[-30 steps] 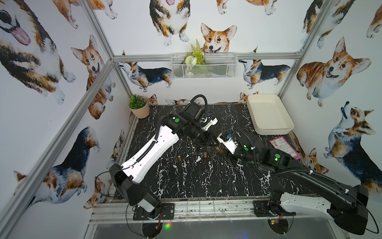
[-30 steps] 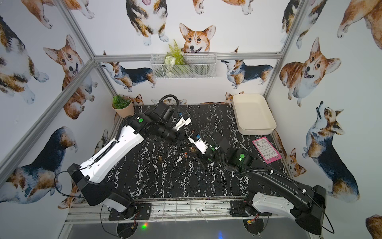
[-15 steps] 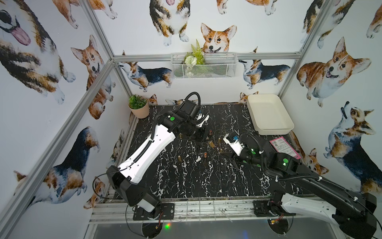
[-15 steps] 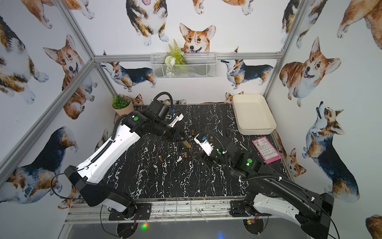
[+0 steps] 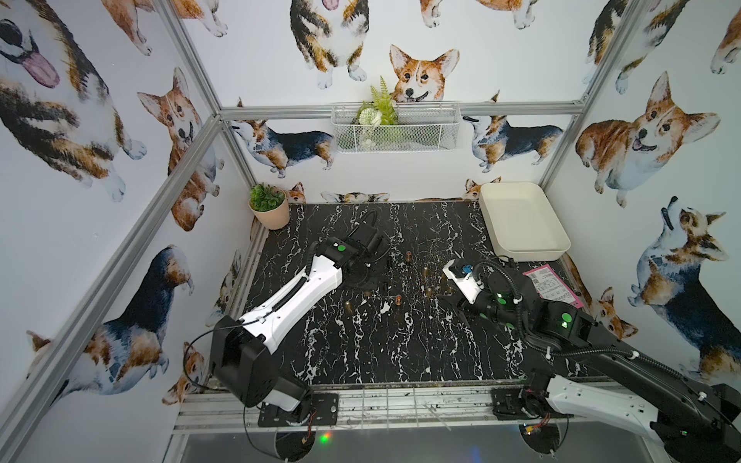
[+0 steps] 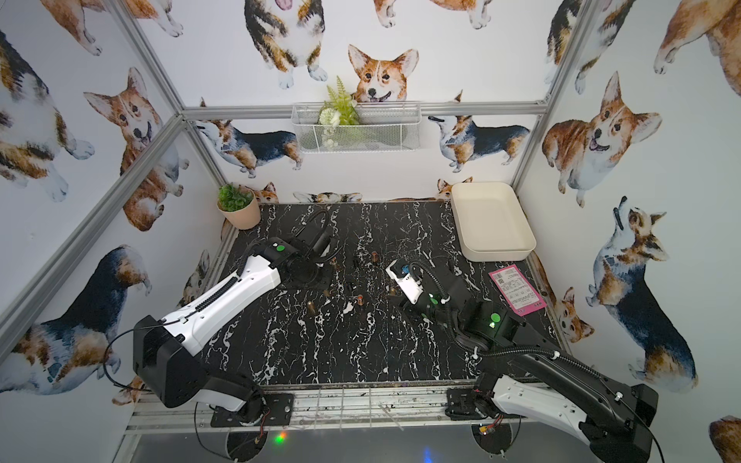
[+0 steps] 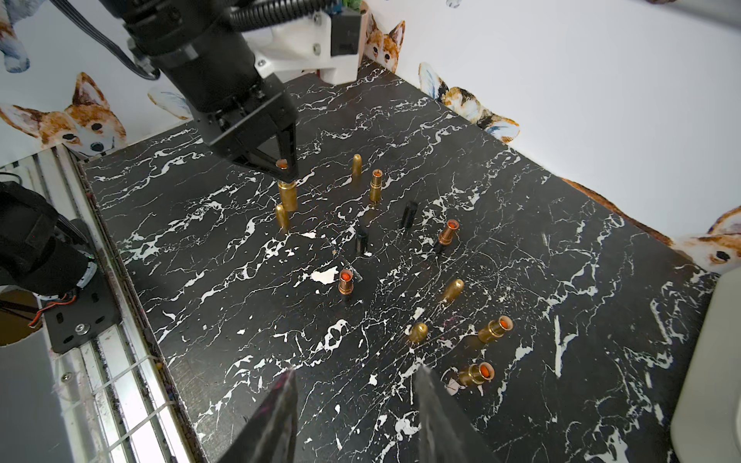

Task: Open the lipstick cap
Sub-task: Place the lipstick at the center of the board.

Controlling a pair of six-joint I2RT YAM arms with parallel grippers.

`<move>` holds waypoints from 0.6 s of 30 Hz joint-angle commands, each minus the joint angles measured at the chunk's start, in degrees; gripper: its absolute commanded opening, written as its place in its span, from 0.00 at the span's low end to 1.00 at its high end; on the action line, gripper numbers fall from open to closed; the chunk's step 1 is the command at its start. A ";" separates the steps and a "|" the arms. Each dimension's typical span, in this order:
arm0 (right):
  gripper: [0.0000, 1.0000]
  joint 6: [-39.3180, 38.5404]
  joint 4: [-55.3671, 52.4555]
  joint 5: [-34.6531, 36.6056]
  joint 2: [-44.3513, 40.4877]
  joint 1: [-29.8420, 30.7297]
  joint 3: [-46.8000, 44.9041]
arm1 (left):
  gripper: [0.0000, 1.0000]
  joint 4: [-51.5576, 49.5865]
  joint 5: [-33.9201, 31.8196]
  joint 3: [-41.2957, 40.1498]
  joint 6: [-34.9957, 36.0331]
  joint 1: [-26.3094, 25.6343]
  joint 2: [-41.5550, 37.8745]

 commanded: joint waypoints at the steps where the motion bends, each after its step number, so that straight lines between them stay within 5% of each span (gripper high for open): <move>1: 0.50 -0.58 -0.97 1.33 -0.42 0.02 -0.11 | 0.11 8.02 -1.55 -4.48 -1.62 1.82 0.10; 18: 0.50 -0.48 -1.24 2.98 -0.01 0.01 -0.55 | 0.12 22.90 -5.14 -14.42 -3.11 2.14 3.72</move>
